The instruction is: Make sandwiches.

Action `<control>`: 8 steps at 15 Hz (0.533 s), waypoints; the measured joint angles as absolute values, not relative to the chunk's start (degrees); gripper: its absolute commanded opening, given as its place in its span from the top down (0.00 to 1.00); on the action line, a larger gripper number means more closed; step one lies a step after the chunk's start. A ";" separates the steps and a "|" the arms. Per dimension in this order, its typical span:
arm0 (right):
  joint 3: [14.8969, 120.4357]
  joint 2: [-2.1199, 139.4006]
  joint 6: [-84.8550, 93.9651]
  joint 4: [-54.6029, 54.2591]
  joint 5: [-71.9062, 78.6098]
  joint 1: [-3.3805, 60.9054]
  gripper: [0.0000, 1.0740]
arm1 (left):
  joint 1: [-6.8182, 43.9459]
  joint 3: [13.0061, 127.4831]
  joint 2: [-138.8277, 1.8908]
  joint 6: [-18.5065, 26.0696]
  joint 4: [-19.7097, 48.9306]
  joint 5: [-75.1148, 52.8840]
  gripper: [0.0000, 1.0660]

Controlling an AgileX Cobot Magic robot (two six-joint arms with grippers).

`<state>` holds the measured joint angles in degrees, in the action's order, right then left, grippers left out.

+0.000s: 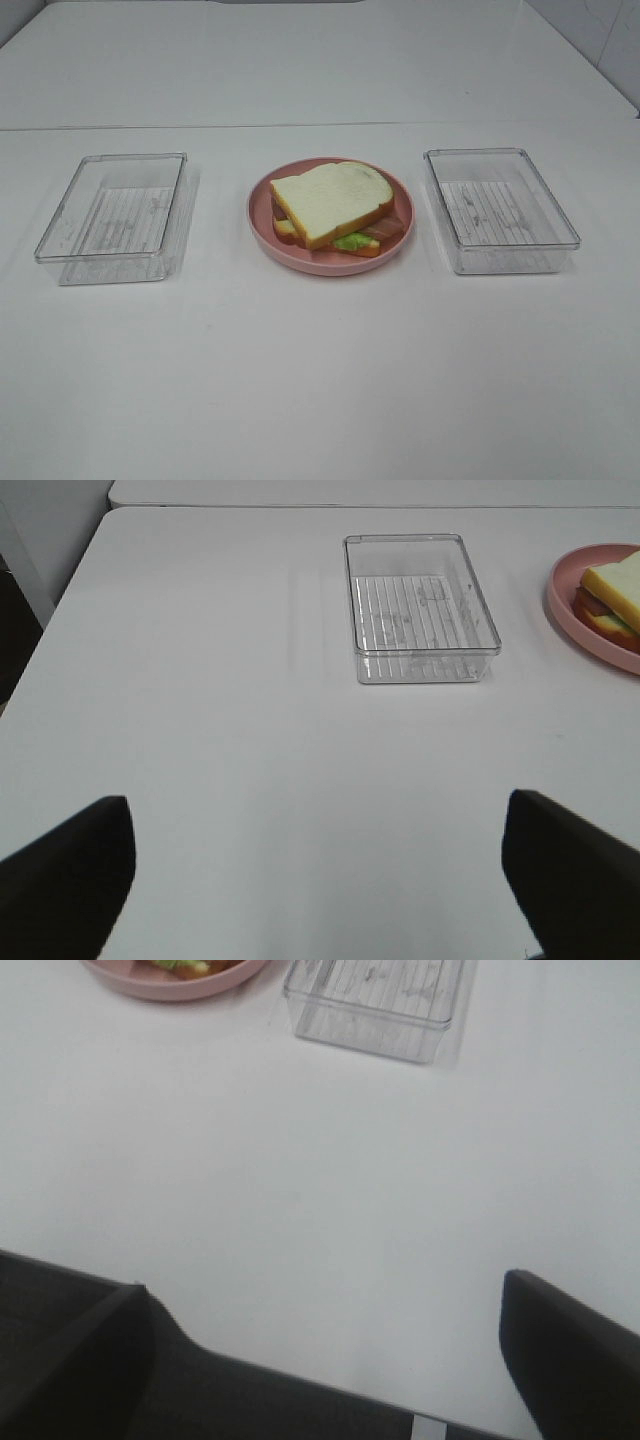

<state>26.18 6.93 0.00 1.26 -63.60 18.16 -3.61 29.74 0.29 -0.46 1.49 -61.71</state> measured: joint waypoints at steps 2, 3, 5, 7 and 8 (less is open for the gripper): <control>26.18 0.86 0.00 0.97 -63.66 11.92 0.15 | -3.61 29.74 0.29 -0.46 1.49 -61.71 0.15; 26.18 0.17 0.00 0.97 -63.60 10.49 0.15 | -3.61 29.74 0.29 -0.46 1.49 -61.71 0.15; 26.18 -0.17 0.00 0.92 -63.66 5.73 0.15 | -3.61 29.74 0.29 -0.46 1.49 -61.71 0.15; 26.18 -0.17 0.00 0.57 -63.66 4.64 0.15 | -3.61 29.74 0.29 -0.46 1.49 -61.71 0.15; 26.18 -0.17 0.00 0.52 -63.66 4.64 0.15 | -3.61 29.74 0.29 -0.46 1.49 -61.71 0.15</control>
